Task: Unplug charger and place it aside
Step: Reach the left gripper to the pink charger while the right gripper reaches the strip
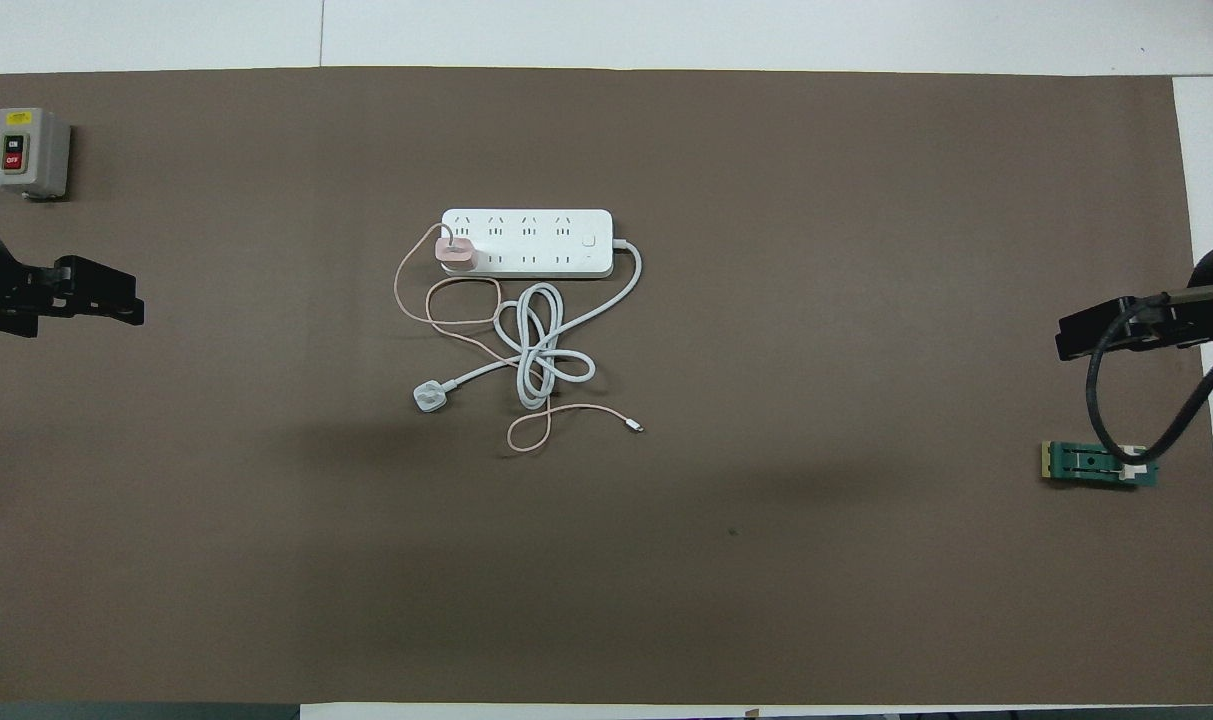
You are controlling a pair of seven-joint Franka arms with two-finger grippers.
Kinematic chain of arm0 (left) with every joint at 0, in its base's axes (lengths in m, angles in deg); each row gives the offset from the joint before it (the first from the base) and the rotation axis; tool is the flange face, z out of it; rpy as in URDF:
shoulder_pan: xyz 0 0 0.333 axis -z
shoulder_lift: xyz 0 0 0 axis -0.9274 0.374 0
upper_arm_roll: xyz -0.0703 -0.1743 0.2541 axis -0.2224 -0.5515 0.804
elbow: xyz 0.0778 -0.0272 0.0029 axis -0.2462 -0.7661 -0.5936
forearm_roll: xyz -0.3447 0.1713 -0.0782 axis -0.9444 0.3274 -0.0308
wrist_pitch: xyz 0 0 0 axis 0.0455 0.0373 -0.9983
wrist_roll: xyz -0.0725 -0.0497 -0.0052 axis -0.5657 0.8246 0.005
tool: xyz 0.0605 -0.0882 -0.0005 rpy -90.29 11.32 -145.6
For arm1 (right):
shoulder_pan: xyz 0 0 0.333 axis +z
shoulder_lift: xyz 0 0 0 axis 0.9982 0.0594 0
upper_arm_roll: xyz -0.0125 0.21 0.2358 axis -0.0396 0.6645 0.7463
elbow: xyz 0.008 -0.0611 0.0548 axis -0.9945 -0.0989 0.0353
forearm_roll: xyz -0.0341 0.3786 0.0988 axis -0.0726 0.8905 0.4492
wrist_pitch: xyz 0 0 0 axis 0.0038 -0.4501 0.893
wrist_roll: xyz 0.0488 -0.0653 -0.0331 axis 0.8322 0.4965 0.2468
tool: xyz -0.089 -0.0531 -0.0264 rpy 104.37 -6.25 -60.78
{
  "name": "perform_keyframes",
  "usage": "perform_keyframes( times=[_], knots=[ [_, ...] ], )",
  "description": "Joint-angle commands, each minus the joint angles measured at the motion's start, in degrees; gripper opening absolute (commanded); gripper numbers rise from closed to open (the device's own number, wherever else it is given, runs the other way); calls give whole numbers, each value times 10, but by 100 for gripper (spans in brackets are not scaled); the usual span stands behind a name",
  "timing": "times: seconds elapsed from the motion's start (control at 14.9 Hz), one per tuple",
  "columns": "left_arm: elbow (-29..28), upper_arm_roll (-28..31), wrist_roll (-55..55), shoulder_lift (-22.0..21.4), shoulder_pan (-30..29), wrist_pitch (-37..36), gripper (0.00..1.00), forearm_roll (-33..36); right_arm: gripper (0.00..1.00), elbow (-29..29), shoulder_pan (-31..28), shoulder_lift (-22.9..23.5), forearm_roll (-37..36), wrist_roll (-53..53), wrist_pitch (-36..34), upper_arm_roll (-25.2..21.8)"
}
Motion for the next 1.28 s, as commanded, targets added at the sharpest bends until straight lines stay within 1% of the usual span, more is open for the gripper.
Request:
perform_keyframes(
  times=[0.0,0.07,0.13,0.27,0.34,0.4,0.47,0.54,0.6,0.67,0.74,0.81,0.87,0.94,1.01,1.14,1.21],
  knots=[
    [50,0,227,66,50,20,100,-5,100,-14,-4,-1,10,-17,12,5],
    [65,1,294,88,58,23,100,-28,100,-25,-4,-1,31,-56,30,5],
    [90,3,380,117,62,27,100,-40,100,-27,-2,8,51,-124,36,5],
    [151,4,500,178,86,33,100,-40,100,-15,38,52,92,-247,50,5],
    [166,5,545,198,104,39,100,-41,100,-12,49,71,121,-314,71,5],
    [178,6,595,219,113,54,100,-40,100,-8,68,91,153,-379,97,5],
    [204,8,653,253,129,68,100,-38,100,-7,88,117,188,-442,126,5],
    [224,9,692,280,142,69,100,-31,100,3,98,141,223,-501,156,5],
    [231,9,718,296,157,71,100,-10,100,25,114,176,257,-560,186,5],
    [231,8,739,302,172,83,100,5,100,44,129,205,277,-609,200,5],
    [233,12,751,308,175,98,100,5,100,80,148,243,299,-665,210,5],
    [227,18,756,312,176,110,100,4,100,142,162,305,317,-736,215,5],
    [218,18,764,314,177,127,100,1,100,176,171,340,335,-770,222,5],
    [211,18,803,324,184,161,100,-4,100,191,178,368,368,-798,245,5],
    [206,18,821,331,191,177,100,-4,100,191,190,384,386,-809,269,5],
    [189,18,823,330,190,210,100,-3,100,192,198,417,417,-816,305,5],
    [170,18,823,330,190,229,100,0,100,209,198,444,424,-820,308,5]
  ],
)
